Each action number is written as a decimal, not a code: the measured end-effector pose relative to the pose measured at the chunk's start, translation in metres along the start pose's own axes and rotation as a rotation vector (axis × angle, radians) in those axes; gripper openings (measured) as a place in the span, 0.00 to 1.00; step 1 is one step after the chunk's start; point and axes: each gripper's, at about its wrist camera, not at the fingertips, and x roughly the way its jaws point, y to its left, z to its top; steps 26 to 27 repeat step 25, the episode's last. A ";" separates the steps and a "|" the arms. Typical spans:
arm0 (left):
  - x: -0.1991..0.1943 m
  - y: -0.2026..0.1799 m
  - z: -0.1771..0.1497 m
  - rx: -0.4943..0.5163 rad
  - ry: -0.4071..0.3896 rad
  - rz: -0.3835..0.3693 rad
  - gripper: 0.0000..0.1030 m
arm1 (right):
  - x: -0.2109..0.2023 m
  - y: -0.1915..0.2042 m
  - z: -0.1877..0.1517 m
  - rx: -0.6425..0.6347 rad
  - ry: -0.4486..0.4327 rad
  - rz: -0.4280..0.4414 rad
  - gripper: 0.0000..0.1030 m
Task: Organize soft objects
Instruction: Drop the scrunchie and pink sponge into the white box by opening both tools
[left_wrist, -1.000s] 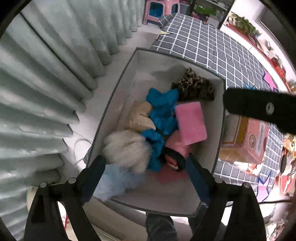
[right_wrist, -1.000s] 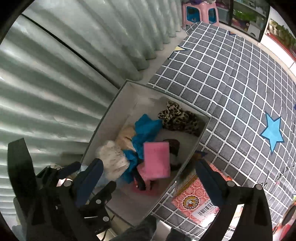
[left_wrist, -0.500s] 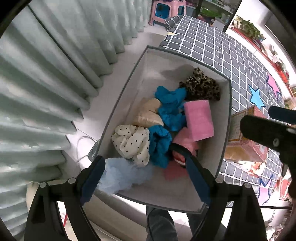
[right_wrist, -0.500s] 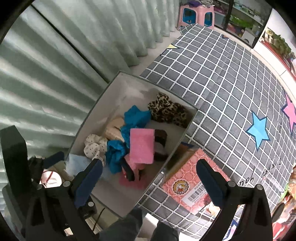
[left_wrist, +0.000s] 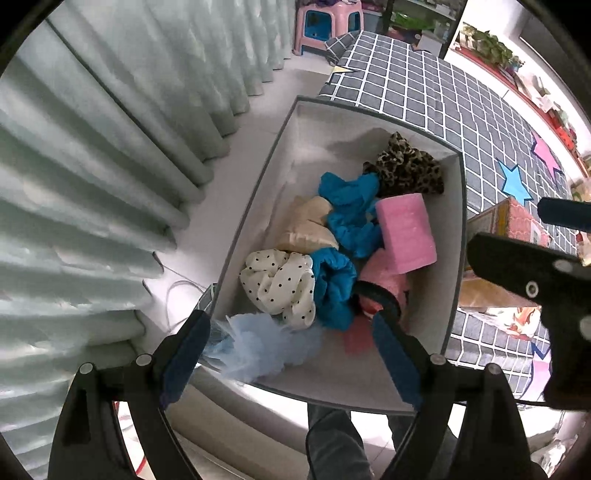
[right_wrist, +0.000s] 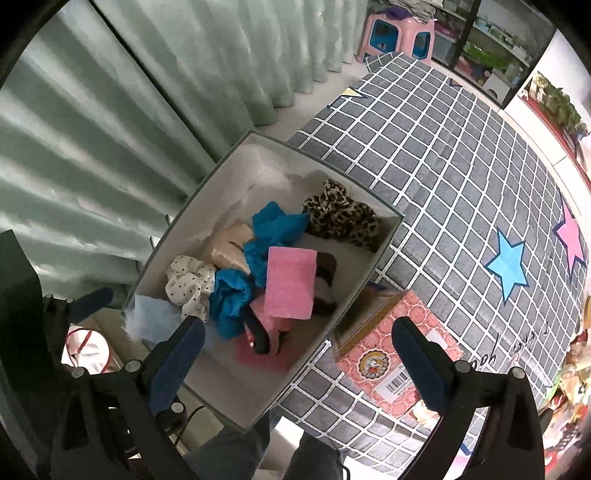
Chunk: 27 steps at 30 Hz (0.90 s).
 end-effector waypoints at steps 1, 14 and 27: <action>0.000 0.000 0.000 0.004 -0.001 -0.001 0.88 | 0.000 0.001 0.000 0.000 0.004 0.000 0.99; 0.001 0.002 -0.002 0.048 0.003 -0.003 0.89 | -0.002 0.009 -0.003 0.007 -0.001 -0.015 0.99; 0.009 0.003 -0.003 0.047 0.003 -0.045 0.89 | 0.001 0.008 -0.003 0.036 0.007 -0.011 0.99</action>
